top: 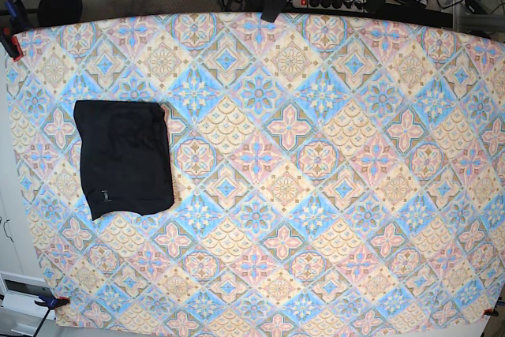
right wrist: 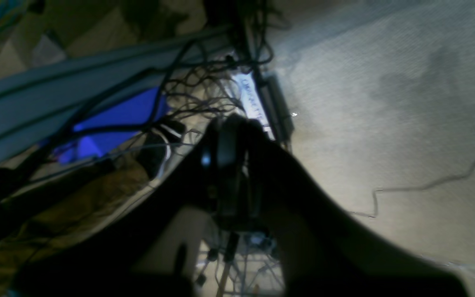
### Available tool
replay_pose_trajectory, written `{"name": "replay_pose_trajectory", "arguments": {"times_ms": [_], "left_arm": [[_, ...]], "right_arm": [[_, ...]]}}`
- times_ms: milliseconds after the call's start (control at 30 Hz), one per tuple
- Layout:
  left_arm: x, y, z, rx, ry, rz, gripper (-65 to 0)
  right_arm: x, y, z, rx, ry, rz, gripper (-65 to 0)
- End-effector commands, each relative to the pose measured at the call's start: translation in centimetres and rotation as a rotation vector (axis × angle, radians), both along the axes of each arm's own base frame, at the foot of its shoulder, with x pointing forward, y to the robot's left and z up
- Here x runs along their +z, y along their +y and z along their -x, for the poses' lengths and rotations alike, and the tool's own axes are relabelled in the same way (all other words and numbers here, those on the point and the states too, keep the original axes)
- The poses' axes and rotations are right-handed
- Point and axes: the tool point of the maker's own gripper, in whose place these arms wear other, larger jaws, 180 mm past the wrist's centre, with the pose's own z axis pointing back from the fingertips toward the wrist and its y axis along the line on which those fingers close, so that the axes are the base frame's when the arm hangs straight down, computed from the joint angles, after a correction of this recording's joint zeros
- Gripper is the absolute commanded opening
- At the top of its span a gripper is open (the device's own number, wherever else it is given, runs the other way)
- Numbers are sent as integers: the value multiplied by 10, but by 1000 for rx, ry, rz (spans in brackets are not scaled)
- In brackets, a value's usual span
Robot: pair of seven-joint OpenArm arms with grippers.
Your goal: Fold the T-shirt properly
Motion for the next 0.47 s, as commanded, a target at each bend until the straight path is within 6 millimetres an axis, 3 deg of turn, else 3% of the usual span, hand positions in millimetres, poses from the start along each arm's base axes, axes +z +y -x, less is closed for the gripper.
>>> {"name": "replay_pose_trajectory", "arguments": {"times_ms": [0,200,300,433], "left_arm": [[0,3,-3,2,-9,-2,-635],[0,2,-10,4,-20,0,-635],[0,2,-11,7,-22,0,-635],[0,3,-11,7,-22,-2,-635]], "right_arm": [[2,-5,11,6,21,6,-605],[0,-1,23,36,94,-15,-605],[-5,3,-3,55,75,-31,-605],[-7,14,-10,139,79,-58,-605]]}}
